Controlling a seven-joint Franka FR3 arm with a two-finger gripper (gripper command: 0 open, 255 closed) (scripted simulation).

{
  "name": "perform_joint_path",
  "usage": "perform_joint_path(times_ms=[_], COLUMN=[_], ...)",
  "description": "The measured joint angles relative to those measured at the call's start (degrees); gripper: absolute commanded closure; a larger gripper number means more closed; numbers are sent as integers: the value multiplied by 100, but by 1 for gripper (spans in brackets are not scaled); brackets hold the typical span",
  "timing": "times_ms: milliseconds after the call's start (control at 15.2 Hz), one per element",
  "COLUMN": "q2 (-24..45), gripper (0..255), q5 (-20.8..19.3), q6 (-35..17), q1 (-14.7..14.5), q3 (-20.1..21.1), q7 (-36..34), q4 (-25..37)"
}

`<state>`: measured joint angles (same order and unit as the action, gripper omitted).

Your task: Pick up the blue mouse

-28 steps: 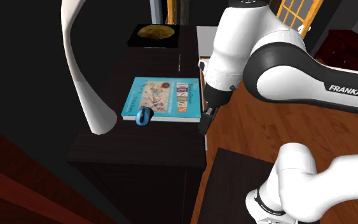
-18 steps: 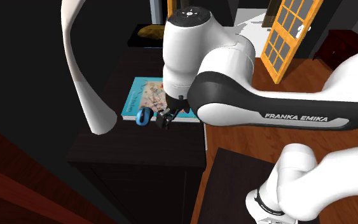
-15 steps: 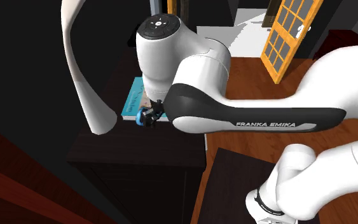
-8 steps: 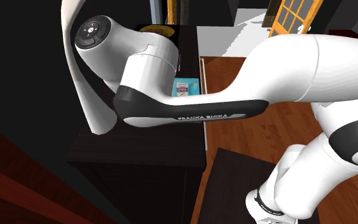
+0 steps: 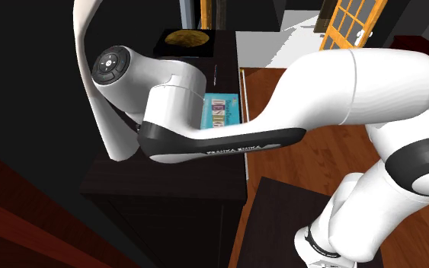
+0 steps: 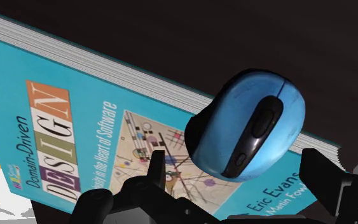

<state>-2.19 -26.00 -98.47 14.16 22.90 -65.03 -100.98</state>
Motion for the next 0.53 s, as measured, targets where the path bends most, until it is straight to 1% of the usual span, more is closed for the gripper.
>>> perform_joint_path(times_ms=[66, 528], q2=[-1, -9], gripper=[255, 255], q5=[-2, -4], q6=[-28, -58], q1=[1, 1], q3=[-1, -1], q7=[-12, -25], q4=[-30, -62])
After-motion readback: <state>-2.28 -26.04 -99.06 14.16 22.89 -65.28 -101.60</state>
